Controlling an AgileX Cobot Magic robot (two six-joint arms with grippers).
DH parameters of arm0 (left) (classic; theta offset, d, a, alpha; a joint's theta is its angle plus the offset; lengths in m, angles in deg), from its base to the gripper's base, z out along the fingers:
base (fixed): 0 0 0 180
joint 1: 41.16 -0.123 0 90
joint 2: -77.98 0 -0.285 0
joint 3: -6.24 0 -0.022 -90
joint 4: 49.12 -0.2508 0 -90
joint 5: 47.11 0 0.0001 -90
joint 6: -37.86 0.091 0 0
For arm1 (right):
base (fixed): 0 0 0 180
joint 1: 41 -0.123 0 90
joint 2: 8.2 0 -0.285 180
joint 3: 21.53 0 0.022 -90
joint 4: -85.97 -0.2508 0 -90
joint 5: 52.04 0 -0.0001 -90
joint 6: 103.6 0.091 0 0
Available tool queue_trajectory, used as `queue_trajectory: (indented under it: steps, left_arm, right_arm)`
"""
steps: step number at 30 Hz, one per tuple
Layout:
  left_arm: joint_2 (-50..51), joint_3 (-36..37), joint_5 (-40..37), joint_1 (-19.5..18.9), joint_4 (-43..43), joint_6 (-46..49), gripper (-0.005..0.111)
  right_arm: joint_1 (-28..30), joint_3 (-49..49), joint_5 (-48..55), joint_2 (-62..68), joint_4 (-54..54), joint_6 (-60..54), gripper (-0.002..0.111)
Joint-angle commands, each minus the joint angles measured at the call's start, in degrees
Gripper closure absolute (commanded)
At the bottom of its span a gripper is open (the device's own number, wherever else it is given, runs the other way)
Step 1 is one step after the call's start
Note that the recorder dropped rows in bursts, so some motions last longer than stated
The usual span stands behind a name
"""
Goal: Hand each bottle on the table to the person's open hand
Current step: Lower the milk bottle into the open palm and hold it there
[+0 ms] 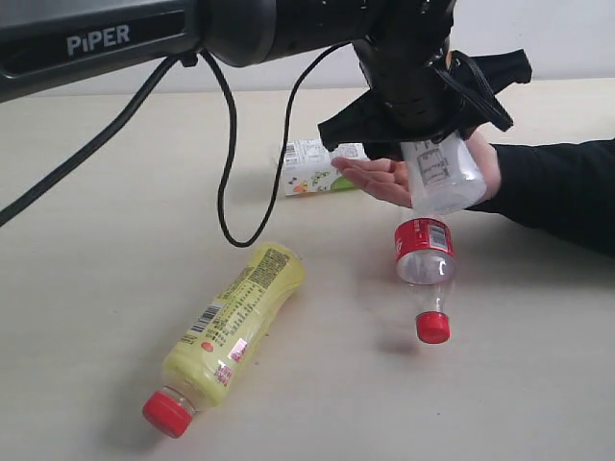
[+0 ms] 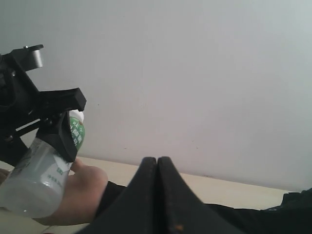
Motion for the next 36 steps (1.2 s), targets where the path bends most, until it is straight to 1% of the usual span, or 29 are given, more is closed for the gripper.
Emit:
queue_trajectory:
  steps: [1,8,12,22,26,31,33,35,36]
  left_arm:
    - [0.3,-0.5,4.7,0.7,-1.1,-2.5,0.107]
    - [2.6,-0.5,4.5,0.7,-1.9,-3.6,0.107]
    - [2.9,-0.5,2.7,0.7,-2.0,-3.0,0.107]
    - [2.9,-0.5,2.4,0.7,-2.0,-2.7,0.107]
    - [2.9,-0.5,-0.3,0.7,0.5,-2.7,0.107]
    - [3.1,-0.5,-0.6,0.7,1.7,0.9,0.107]
    - [3.1,-0.5,-0.6,0.7,2.4,0.9,0.105]
    - [3.2,-0.5,-0.6,0.7,3.0,0.9,0.102]
    - [3.2,-0.5,-0.6,0.7,3.6,0.9,0.098]
  right_arm:
    - [0.0,-0.3,-0.2,-0.3,0.0,-0.1,0.108]
    - [0.0,-0.3,-0.2,-0.3,0.0,-0.1,0.108]
    - [0.0,-0.3,-0.2,-0.3,0.0,-0.1,0.108]
    - [0.0,-0.3,-0.2,-0.3,0.0,-0.1,0.108]
    - [0.0,-0.3,-0.2,-0.3,0.0,-0.1,0.108]
    - [0.0,-0.3,-0.2,-0.3,0.0,-0.1,0.108]
    - [0.0,-0.3,-0.2,-0.3,0.0,-0.1,0.108]
    - [0.0,-0.3,-0.2,-0.3,0.0,-0.1,0.108]
    - [0.0,-0.3,-0.2,-0.3,0.0,-0.1,0.108]
